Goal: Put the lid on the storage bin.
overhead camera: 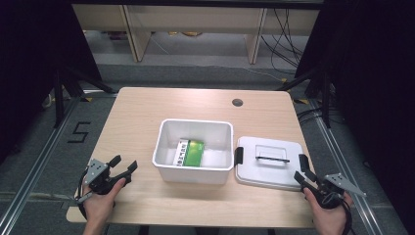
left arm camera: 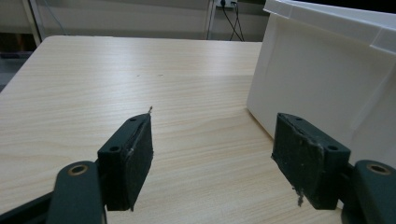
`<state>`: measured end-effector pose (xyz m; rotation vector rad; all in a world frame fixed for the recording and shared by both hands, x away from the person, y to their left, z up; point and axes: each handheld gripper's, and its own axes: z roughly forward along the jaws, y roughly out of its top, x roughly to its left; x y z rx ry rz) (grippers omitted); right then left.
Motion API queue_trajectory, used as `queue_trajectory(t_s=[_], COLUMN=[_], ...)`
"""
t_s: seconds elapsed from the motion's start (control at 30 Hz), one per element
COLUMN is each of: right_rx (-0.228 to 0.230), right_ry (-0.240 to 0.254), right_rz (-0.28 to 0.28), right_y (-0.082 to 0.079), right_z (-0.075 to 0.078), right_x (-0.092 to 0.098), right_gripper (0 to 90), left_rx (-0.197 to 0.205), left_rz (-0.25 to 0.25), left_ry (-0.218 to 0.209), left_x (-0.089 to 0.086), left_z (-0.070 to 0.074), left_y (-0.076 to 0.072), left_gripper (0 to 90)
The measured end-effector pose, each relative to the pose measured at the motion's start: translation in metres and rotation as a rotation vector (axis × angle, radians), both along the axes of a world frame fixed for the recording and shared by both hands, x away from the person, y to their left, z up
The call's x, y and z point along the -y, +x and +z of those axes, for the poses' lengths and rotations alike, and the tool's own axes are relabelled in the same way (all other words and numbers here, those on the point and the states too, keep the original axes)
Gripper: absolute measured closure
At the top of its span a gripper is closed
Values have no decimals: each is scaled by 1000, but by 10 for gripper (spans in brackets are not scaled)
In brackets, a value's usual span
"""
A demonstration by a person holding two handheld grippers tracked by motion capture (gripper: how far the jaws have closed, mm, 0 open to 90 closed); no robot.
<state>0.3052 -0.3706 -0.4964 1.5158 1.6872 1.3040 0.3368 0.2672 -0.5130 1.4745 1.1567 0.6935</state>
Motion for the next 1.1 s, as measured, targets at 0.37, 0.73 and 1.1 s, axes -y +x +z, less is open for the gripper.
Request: queue_trajectory(t_s=[0.37, 0.73, 1.1], right_rx=[-35, -235, -438], right_ry=[-84, -306, -644], right_rz=[73, 196, 590], right_y=[-6, 21, 62], right_z=[25, 58, 88], right_x=[-4, -2, -19], right_gripper=[652, 696, 644], left_rx=[-9, -44, -45], left_rz=[-14, -2, -8], left_ry=[44, 78, 109], left_x=[12, 9, 12], left_z=[5, 6, 4], left_y=[-4, -4, -6], left_gripper=[312, 328, 327])
